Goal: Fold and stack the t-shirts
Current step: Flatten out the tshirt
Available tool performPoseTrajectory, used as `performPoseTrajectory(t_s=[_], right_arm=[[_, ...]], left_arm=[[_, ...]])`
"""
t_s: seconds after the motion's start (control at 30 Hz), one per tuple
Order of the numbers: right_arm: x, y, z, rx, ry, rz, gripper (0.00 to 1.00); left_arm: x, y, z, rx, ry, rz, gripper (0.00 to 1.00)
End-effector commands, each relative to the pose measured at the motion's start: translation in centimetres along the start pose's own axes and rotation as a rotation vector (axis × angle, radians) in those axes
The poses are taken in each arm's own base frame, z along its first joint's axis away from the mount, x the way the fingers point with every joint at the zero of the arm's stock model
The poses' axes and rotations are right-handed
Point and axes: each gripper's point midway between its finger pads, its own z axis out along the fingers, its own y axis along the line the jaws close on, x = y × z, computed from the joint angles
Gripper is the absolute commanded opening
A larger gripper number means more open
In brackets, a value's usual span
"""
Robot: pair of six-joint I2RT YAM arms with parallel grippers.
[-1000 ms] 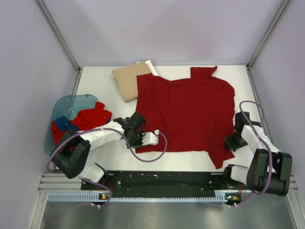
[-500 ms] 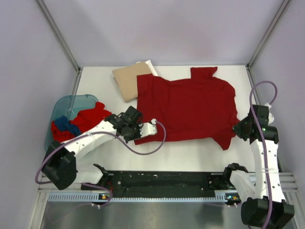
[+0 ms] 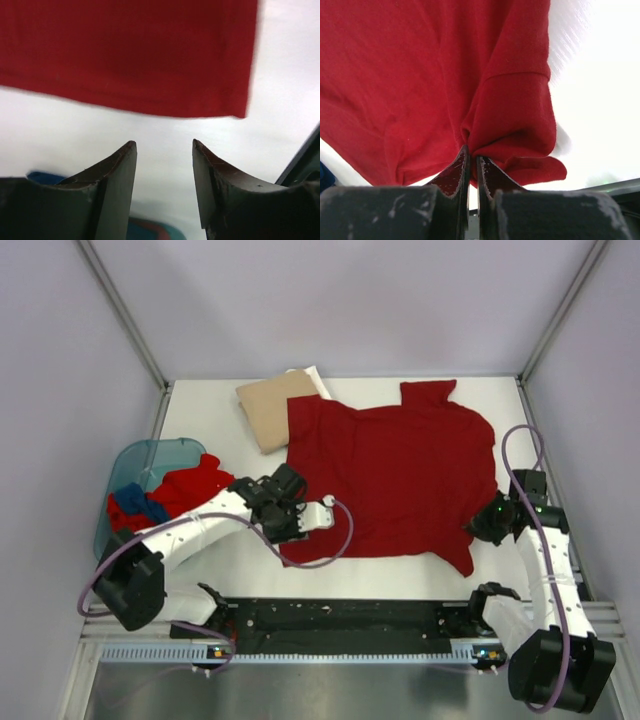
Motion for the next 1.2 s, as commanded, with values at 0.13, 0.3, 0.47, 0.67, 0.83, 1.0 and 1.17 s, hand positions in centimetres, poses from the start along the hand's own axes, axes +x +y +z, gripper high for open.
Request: performPoseTrajectory(t_s=[0.13, 0.3, 0.47, 0.67, 0.83, 1.0, 1.17], right_arm=[[-1.6, 1.2, 0.4, -0.057, -0.056, -0.046, 0.00], [-1.8, 1.1, 0.6, -0.052, -0.060, -0.049, 0.00], [-2.0, 1.1, 0.6, -0.048, -0.068, -0.054, 0.00], [-2.4, 1.3, 0.2, -0.049, -0.090, -0.061, 0.00], [-4.0, 2.0, -1.3, -0.054, -0.151, -0.079, 0.00], [-6.8, 3.5, -4.8, -0.052, -0.256, -0.119, 0.00], [-11.6, 6.1, -12.7, -0.066, -0.499, -0.179, 0.00]], left_arm=[[-4.2, -7.8, 1.1, 0.155, -0.081, 0.268, 0.52], [-3.5, -6.2, 3.9, 0.086, 0.006, 0.238, 0.53], [-3.8, -7.1, 5.3, 0.142, -0.007, 0.224, 0.50], [-2.5, -7.8, 5.7, 0.190, 0.056, 0.203, 0.00], [-3.6, -5.1, 2.1, 0.146, -0.003, 0.149, 0.00], [-4.1, 0.9, -3.5, 0.012, -0.062, 0.012, 0.00], [-5.7, 6.3, -11.9, -0.199, -0.160, -0.045, 0.00]])
